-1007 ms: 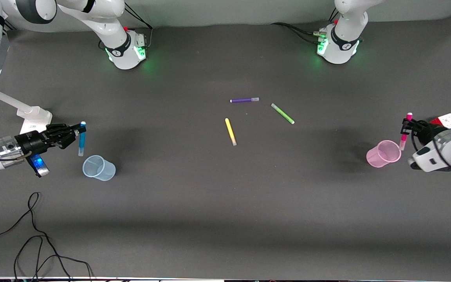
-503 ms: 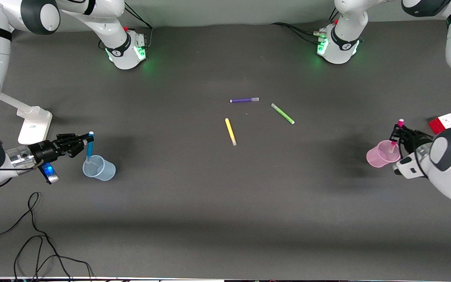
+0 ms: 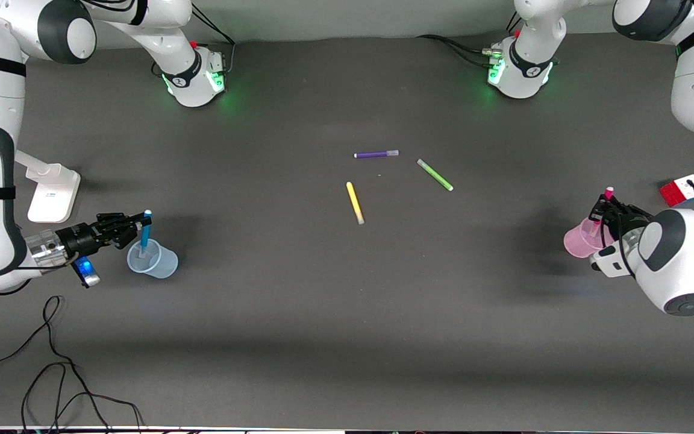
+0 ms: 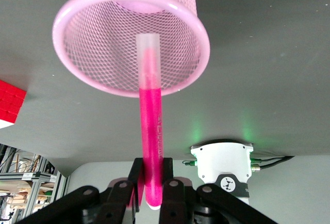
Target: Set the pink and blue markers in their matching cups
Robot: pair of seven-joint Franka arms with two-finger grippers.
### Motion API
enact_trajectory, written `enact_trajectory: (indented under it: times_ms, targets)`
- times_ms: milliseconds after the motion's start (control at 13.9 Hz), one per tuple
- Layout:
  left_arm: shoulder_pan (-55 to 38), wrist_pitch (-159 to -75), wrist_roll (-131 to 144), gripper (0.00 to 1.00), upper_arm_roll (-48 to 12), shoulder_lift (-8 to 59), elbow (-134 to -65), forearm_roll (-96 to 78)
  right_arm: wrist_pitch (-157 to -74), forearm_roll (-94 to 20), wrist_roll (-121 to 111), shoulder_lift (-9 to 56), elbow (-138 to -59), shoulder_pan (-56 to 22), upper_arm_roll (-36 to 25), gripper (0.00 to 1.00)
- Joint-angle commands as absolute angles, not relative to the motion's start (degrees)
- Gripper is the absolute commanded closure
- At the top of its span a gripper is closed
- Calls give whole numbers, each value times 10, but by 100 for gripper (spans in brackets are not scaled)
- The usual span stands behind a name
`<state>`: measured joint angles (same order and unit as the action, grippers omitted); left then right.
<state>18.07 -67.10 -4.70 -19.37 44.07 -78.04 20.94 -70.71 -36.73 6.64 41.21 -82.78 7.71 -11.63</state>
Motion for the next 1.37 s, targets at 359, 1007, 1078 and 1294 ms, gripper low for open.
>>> enact_trajectory:
  times_ms: [359,1007,1078,1294]
  targets:
    - [178,-681,-53,1,-192,456,-759,224,-722,-352,54,419,-818,79,-113,18]
    - [181,-628,-47,0,-194,440,-650,227,-718,-260,55,320,-765,80,-112,0]
    - [178,-622,-47,0,-195,432,-647,224,-724,-236,54,297,-765,79,-111,0]
    - [197,-643,-50,0,-194,360,-654,154,-765,-188,52,255,-766,75,-106,0]
